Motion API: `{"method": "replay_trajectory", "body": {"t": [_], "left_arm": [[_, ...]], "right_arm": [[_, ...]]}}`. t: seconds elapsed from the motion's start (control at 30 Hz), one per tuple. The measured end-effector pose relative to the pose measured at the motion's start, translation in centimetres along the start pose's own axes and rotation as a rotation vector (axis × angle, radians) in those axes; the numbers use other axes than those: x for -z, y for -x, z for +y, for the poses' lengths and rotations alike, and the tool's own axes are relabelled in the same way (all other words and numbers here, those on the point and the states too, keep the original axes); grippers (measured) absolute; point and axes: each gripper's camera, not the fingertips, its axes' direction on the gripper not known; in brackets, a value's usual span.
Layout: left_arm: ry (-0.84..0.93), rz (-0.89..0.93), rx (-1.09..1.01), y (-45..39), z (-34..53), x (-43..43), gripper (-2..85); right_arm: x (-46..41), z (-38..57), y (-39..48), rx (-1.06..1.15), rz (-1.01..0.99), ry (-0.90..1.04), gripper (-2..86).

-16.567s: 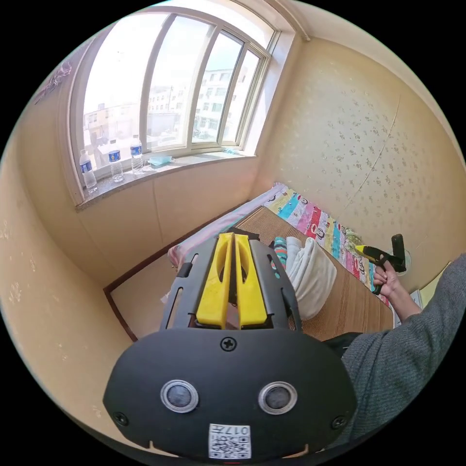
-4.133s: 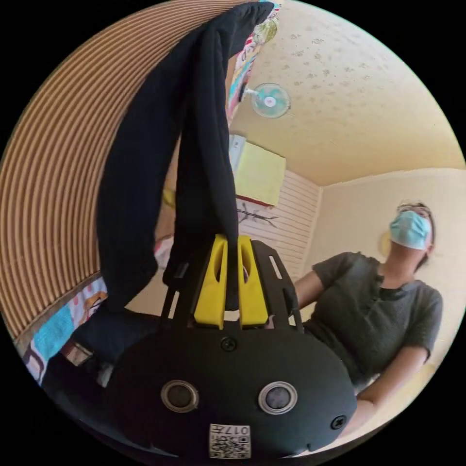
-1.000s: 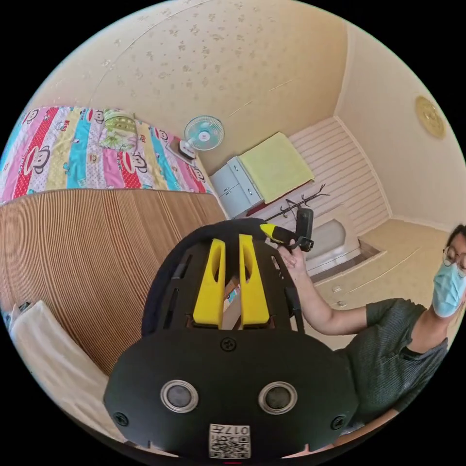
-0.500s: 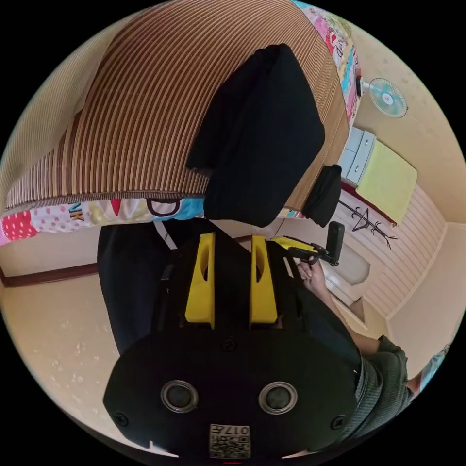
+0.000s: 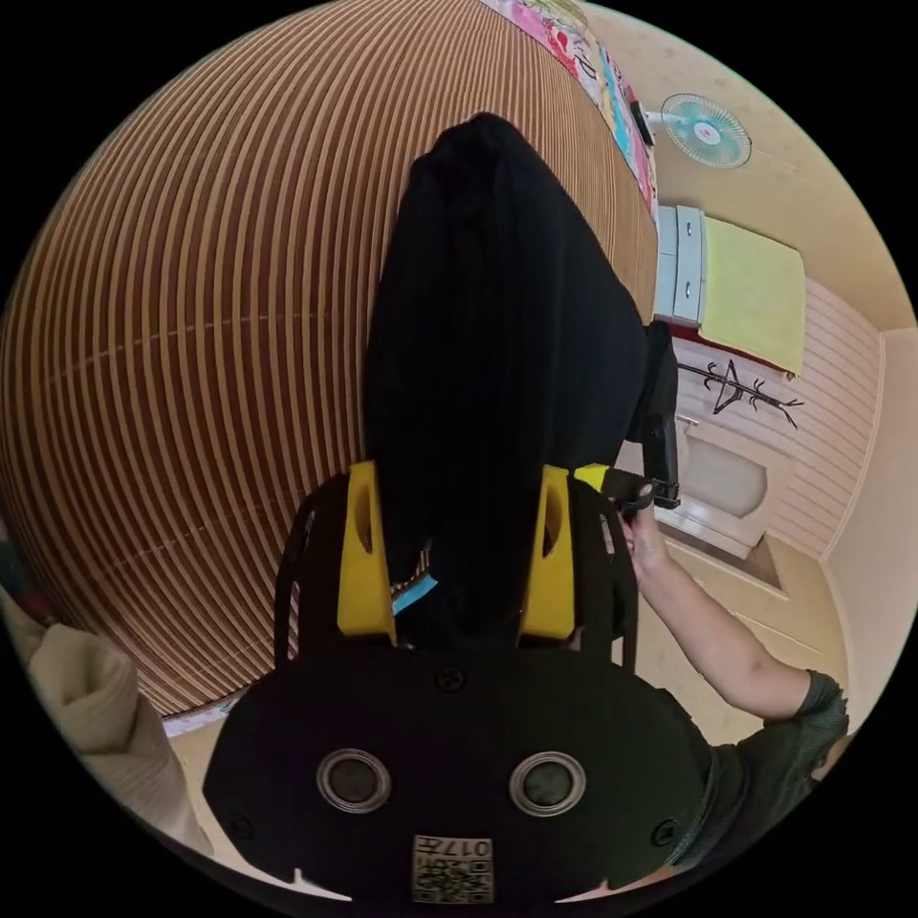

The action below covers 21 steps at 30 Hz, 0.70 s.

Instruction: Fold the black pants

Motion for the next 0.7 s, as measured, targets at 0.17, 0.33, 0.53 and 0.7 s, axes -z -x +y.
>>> {"method": "replay_trajectory", "body": {"t": [0.17,0.33,0.53,0.7], "left_arm": [[0.097,0.134,0.123,2.7,0.6,-0.7,13.4],[0.148,0.209,0.019,1.6,2.5,1.8,9.9],[0.133,0.308,-0.104,-2.0,4.2,3.8,9.1],[0.116,0.368,-0.207,-5.9,3.8,2.4,9.0]], "right_arm": [[-0.6,4.7,-3.1,-0.154,-0.258,0.004,14.2],[1.6,9.5,-1.6,-0.098,-0.36,0.008,11.6],[7.1,14.7,1.4,-0.023,-0.331,0.012,10.3],[13.4,18.9,1.7,0.045,-0.29,-0.064,10.2]]}}
